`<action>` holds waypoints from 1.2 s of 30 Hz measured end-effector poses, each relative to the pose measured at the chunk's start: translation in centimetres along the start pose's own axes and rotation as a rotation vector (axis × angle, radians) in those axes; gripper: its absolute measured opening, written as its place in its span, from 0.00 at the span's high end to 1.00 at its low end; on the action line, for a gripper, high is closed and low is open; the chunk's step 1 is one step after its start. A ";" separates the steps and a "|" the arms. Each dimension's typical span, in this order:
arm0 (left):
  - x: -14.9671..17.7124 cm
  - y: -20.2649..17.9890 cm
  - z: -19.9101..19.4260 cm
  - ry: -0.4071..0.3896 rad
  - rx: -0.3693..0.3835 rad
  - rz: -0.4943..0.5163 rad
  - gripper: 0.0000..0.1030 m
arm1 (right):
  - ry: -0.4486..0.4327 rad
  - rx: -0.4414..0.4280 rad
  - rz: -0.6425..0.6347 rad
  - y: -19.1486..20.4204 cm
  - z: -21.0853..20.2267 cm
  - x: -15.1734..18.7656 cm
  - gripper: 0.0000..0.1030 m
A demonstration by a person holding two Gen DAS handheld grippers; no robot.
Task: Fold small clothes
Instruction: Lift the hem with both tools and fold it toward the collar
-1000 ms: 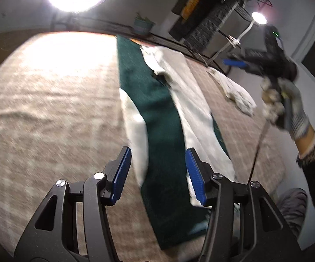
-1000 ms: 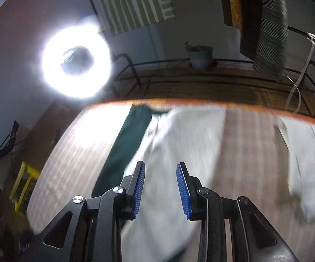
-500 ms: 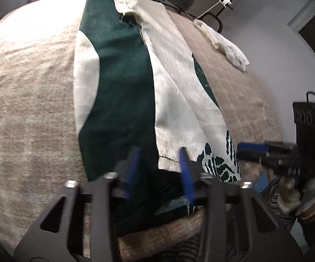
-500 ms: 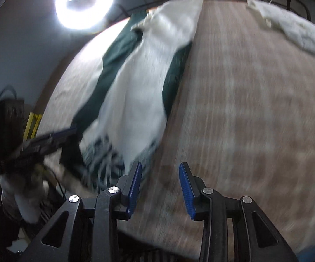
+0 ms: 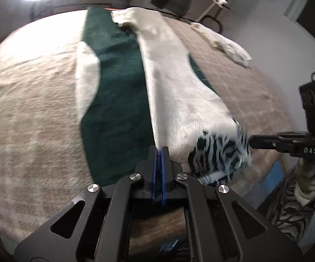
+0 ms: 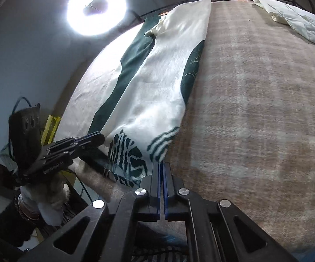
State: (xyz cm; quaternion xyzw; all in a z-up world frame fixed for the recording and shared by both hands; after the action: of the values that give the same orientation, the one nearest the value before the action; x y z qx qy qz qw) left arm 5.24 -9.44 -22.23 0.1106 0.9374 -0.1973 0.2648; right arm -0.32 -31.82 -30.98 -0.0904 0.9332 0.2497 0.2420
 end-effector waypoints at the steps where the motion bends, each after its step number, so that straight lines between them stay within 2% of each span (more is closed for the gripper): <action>1: 0.1 0.4 -0.2 0.009 0.002 -0.017 0.96 | 0.009 0.001 -0.003 -0.1 0.1 0.1 0.96; 2: 0.1 0.8 -0.6 0.012 0.003 -0.034 0.92 | 0.014 -0.018 0.000 -0.1 0.0 0.2 0.94; 4: -0.1 2.2 -2.4 -0.023 -0.022 -0.064 0.81 | 0.020 -0.061 0.013 0.1 -0.2 0.5 0.76; 5: -0.1 2.7 -3.1 -0.037 -0.035 -0.072 0.68 | 0.016 -0.063 0.011 0.0 -0.3 0.6 0.64; 6: 0.0 3.5 -4.1 -0.056 -0.046 -0.087 0.60 | 0.017 -0.064 0.008 -0.2 -0.5 0.9 0.62; 9: 0.8 5.2 -5.1 -0.042 -0.052 -0.129 0.58 | 0.029 -0.087 0.037 -0.8 -0.5 1.3 0.62; 13: 2.3 7.1 -4.4 0.037 -0.005 -0.231 0.58 | 0.052 -0.116 0.073 -1.2 0.3 1.4 0.63; 16: 3.2 7.3 -3.7 0.073 0.063 -0.302 0.58 | 0.064 -0.141 0.076 -0.8 0.6 1.3 0.63; 18: 3.3 7.0 -3.7 0.070 0.089 -0.315 0.58 | 0.105 -0.161 0.087 -0.5 0.8 1.6 0.63; 22: 3.2 6.4 -3.4 0.081 0.110 -0.308 0.58 | 0.121 -0.186 0.105 -0.2 1.6 1.7 0.69; 23: 3.0 6.2 -3.2 0.084 0.114 -0.299 0.65 | 0.122 -0.195 0.112 -0.2 1.8 1.6 0.74; 24: 3.0 6.0 -2.9 0.094 0.123 -0.289 0.87 | 0.128 -0.204 0.119 -0.2 1.9 1.6 0.83; 25: 3.2 5.9 -2.5 0.116 0.134 -0.289 0.95 | 0.134 -0.209 0.127 -0.2 2.2 1.7 0.88; 27: 3.2 6.0 -2.2 0.116 0.155 -0.311 0.97 | 0.133 -0.208 0.132 -0.2 2.4 1.8 0.97; 36: 0.2 6.3 -4.1 0.037 0.236 -0.360 1.00 | 0.041 -0.290 0.204 -0.6 0.4 -0.5 1.00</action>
State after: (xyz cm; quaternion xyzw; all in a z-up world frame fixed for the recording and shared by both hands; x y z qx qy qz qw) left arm 5.20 -2.04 -21.12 -0.0250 0.9172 -0.3475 0.1933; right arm 0.40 -32.12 -31.25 -0.0342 0.8965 0.4030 0.1808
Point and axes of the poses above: each gripper's, at about its wrist camera, not at the fingertips, and z roughly the way its jaws point, y to its left, x to its underside, the point moved 8 cm from there along z, roughly the way its jaws point, and after that the axes turned 2 degrees about -y, right-handed, at the moved point
